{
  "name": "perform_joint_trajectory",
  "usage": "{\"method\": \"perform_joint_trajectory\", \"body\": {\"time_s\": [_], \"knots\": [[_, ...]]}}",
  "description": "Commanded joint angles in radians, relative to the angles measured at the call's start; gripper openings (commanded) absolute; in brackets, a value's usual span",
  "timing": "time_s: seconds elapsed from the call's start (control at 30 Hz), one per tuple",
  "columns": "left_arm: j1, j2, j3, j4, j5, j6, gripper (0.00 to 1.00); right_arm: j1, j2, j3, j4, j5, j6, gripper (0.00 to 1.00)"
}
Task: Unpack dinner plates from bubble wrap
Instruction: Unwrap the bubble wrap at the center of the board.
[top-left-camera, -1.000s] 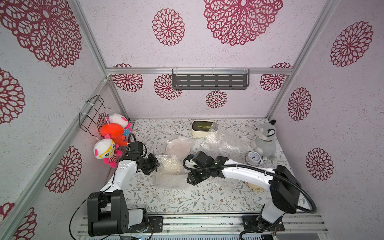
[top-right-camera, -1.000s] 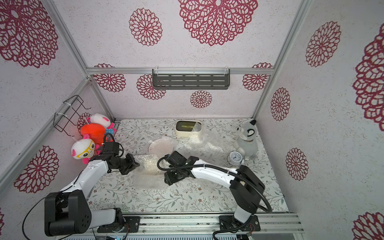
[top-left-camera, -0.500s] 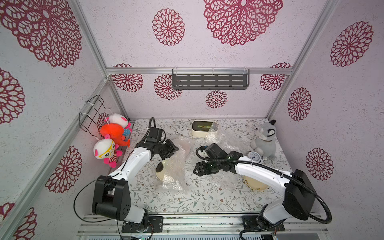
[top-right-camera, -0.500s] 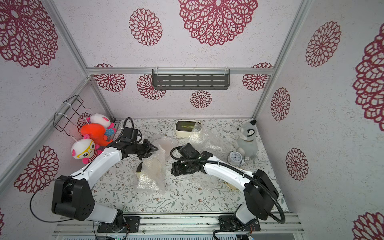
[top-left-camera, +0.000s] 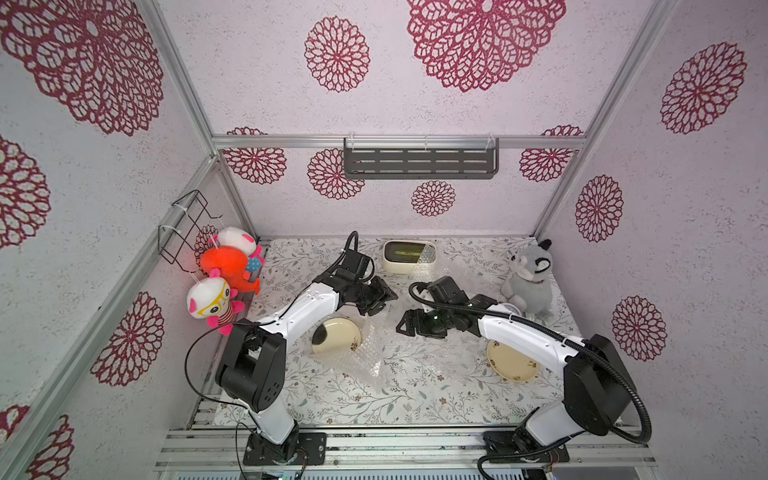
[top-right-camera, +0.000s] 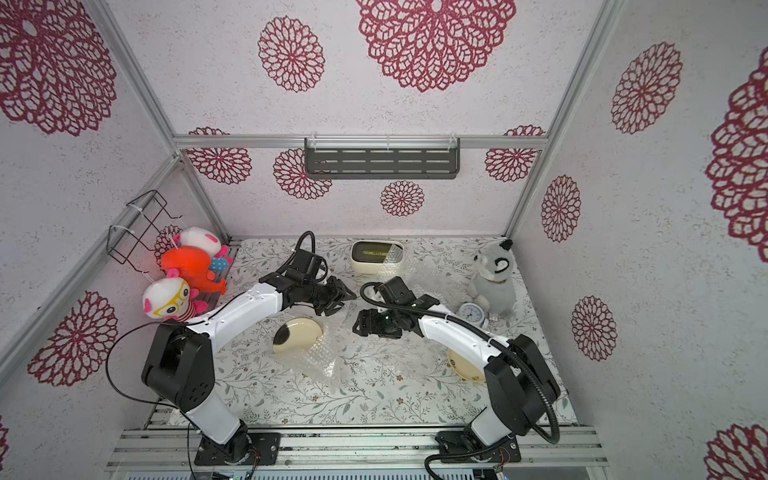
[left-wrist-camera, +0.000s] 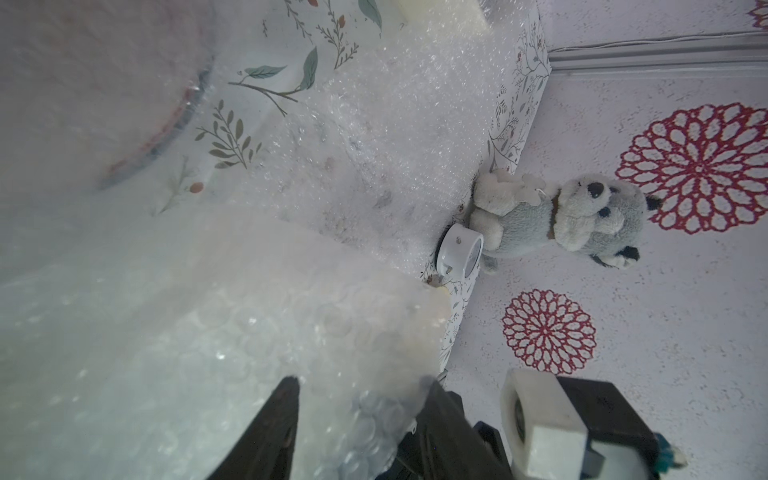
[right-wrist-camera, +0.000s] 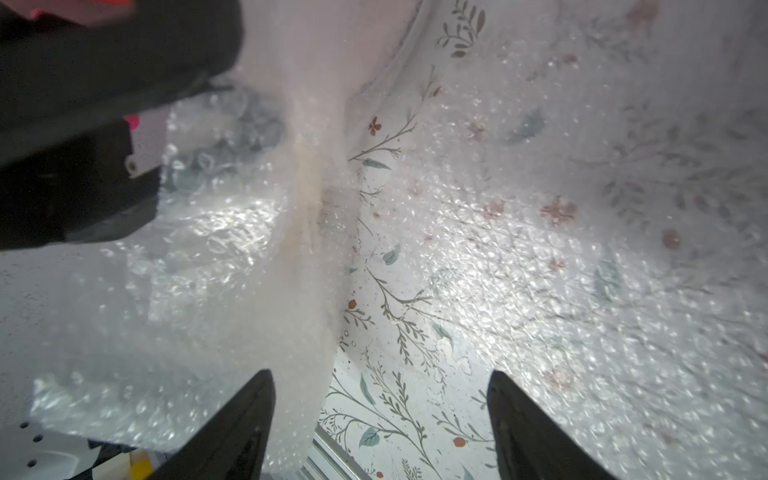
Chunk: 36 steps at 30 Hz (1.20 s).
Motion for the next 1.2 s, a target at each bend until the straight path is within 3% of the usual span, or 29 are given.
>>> {"method": "perform_joint_trajectory", "body": {"time_s": [0.0,0.27,0.57,0.8,0.97,1.17], "knots": [[0.005,-0.029,-0.023,-0.003,-0.011,-0.013,0.5,0.034,-0.077,0.033,0.026,-0.054,-0.006,0.82],[0.002,-0.025,-0.033,0.026,-0.01,-0.026,0.5,0.185,-0.025,0.161,-0.048,0.041,-0.003,0.86],[-0.004,-0.022,-0.036,0.025,-0.011,-0.027,0.49,0.241,0.077,0.238,-0.021,0.062,0.006,0.9],[-0.012,-0.01,-0.024,0.022,-0.009,-0.025,0.48,0.254,0.132,0.247,-0.05,0.107,0.023,0.85],[-0.013,-0.027,-0.018,-0.007,-0.016,-0.011,0.48,0.254,0.134,0.24,-0.058,0.13,0.027,0.73],[-0.005,-0.116,0.027,-0.185,-0.096,0.081,0.52,0.254,0.122,0.199,-0.013,0.096,0.034,0.23]]}}
